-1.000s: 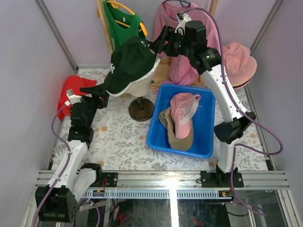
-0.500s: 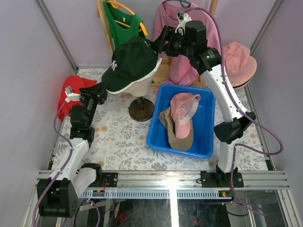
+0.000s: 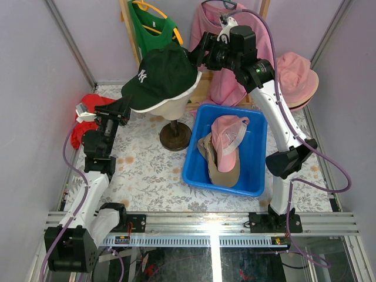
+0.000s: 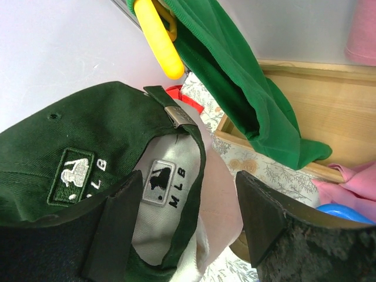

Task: Stack the hats
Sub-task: Adjust the hat on the hat stand.

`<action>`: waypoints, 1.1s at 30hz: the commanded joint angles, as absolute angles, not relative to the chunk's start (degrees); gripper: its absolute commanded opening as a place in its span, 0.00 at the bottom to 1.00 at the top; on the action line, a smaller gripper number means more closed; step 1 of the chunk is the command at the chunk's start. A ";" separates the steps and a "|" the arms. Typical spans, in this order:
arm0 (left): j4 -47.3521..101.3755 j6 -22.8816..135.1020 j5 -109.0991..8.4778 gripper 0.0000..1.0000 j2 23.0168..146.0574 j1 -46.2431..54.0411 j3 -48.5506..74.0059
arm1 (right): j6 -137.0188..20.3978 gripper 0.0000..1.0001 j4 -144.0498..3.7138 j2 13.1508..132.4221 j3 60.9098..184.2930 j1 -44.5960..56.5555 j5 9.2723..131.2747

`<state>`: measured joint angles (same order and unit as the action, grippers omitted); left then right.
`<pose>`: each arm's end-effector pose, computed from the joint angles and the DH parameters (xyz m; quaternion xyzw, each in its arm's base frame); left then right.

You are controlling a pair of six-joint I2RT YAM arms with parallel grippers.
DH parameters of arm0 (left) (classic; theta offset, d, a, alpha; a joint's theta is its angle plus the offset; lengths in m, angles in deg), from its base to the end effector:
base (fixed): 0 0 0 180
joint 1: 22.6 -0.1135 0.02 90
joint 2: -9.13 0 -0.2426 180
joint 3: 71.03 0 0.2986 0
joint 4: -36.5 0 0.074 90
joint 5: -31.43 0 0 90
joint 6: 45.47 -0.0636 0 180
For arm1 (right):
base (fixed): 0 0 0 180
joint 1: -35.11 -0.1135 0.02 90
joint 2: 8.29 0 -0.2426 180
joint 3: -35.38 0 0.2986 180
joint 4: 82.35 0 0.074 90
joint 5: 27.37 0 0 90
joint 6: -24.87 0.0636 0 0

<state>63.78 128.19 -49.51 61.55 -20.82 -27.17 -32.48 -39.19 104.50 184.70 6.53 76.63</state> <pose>0.2964 -0.0192 0.3052 -0.3321 0.4808 -0.5834 0.5640 0.4218 0.2473 0.4992 -0.0547 0.7437 0.4145 0.5217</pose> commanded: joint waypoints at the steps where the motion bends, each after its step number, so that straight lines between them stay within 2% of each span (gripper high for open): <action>1: 66.84 126.68 -48.43 0.00 59.65 -20.70 -22.76 | -33.75 0.72 -38.07 104.44 186.99 6.34 77.09; 17: 64.20 130.33 -48.30 0.00 62.98 -20.38 -12.66 | -31.81 0.80 -43.03 97.83 176.67 10.26 73.37; 23: 64.62 130.35 -48.02 0.00 67.14 -17.25 -7.10 | -29.93 0.81 -46.21 95.36 172.21 11.74 72.63; 33: 51.38 127.21 -47.99 0.00 63.12 -16.14 -6.48 | -29.71 0.81 -46.59 95.85 172.29 12.08 73.27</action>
<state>55.23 128.89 -48.48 66.43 -16.54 -8.00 -30.14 -43.32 97.90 171.69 12.01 73.68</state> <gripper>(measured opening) 0.059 0.808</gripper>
